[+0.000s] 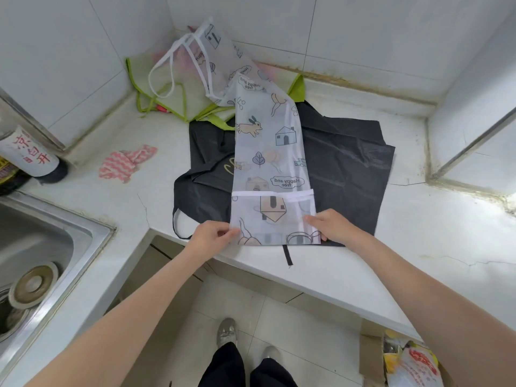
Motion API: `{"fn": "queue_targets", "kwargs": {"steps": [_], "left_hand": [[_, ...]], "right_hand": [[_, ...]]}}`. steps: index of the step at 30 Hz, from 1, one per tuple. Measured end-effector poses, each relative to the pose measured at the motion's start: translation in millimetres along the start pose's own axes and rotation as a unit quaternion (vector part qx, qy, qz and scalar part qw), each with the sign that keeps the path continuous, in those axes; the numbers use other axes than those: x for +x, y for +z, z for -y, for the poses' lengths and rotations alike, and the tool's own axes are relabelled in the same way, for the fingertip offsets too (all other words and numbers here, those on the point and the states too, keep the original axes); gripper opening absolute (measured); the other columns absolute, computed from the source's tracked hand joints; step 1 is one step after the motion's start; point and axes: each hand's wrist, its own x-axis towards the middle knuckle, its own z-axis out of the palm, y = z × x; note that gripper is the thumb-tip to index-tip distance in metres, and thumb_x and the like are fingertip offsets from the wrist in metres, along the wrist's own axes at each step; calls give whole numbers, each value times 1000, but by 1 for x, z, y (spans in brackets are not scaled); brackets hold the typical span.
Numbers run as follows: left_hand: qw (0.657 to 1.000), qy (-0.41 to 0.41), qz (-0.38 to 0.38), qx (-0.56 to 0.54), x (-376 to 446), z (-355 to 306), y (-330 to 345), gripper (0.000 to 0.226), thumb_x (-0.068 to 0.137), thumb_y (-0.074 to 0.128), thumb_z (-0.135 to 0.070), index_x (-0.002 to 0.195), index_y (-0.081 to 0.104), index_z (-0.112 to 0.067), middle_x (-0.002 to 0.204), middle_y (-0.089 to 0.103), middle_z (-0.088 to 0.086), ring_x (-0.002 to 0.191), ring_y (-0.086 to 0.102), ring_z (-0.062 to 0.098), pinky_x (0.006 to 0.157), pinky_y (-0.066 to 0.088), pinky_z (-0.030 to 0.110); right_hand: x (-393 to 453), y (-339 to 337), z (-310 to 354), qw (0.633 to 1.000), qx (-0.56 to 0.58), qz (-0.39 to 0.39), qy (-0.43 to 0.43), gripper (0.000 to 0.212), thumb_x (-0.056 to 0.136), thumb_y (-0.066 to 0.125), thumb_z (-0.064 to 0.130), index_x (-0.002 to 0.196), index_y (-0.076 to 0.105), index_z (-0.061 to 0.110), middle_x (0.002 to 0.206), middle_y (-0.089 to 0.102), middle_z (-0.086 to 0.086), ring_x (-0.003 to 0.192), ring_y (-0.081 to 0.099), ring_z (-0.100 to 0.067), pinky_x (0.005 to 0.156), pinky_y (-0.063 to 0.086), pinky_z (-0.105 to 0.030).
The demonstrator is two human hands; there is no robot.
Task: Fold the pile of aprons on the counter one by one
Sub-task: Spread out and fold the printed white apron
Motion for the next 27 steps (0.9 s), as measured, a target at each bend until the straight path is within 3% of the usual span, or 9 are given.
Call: {"fn": "queue_targets", "kwargs": {"steps": [3, 7, 10, 13, 16, 18, 21, 24, 27], "left_hand": [[999, -30, 21, -10, 7, -10, -1, 41, 94, 47, -45, 83, 66, -11, 76, 61, 0, 72, 54, 17, 65, 41, 27], [995, -91, -12, 46, 13, -19, 4, 51, 98, 43, -36, 54, 34, -12, 54, 34, 2, 51, 34, 15, 50, 24, 26], [980, -97, -50, 168, 10, -31, 4, 36, 98, 39, -30, 73, 53, -8, 65, 51, 4, 65, 52, 23, 59, 35, 27], [884, 29, -155, 440, 9, -37, 4, 37, 88, 57, -34, 117, 48, -13, 96, 61, 4, 92, 54, 25, 80, 37, 34], [830, 282, -149, 458, 12, -38, 16, 75, 73, 68, -49, 133, 39, -16, 127, 53, 14, 114, 49, 33, 93, 38, 45], [834, 269, 27, 481, 15, -35, 28, 83, 87, 40, -65, 150, 8, -22, 155, 13, 17, 140, 17, 39, 110, 21, 56], [831, 200, 117, 505, 21, -27, 31, 84, 81, 6, -76, 148, -14, -30, 157, -14, 8, 143, -8, 36, 115, 2, 54], [848, 222, 121, 467, 19, -30, 16, 83, 79, 11, -66, 150, -3, -26, 158, -1, 6, 144, 4, 30, 115, 7, 43], [944, 181, 98, 258, 24, -30, -9, 56, 90, 54, -31, 142, 36, -19, 143, 43, 5, 131, 40, 23, 104, 30, 28]], "right_hand": [[6, 5, 8, 999, -47, -19, 21, 49, 101, 37, 34, 57, 32, 13, 51, 46, -5, 49, 49, -17, 54, 34, -24], [4, 9, 16, 993, -96, -46, 42, 42, 100, 33, 23, 60, 36, 12, 53, 50, -5, 50, 51, -16, 53, 36, -25], [4, 9, 18, 992, -81, -59, 72, 39, 97, 32, 19, 60, 40, 11, 55, 52, -6, 51, 52, -17, 51, 33, -24], [5, 9, 17, 993, -64, -65, 80, 38, 96, 31, 19, 60, 39, 11, 58, 51, -7, 52, 51, -17, 50, 33, -23], [5, 12, 14, 991, -67, -75, 87, 35, 97, 34, 22, 65, 41, 10, 66, 53, -9, 65, 59, -26, 54, 37, -27], [-5, 13, 15, 981, -144, -125, 43, 20, 95, 43, 25, 89, 47, 6, 89, 56, -13, 92, 59, -32, 68, 42, -31], [-20, 11, 16, 910, -363, -115, -165, 79, 84, 60, 45, 145, 22, 11, 145, 26, -12, 134, 23, -29, 108, 29, -41], [-19, 11, 11, 890, -410, 72, -184, 105, 81, 60, 56, 150, -10, 19, 156, -22, 0, 143, -20, -22, 118, -7, -41], [-8, -4, 6, 923, -334, 105, -160, 95, 84, 64, 38, 152, 0, 18, 159, -5, 2, 146, -4, -15, 117, 6, -30]]}}
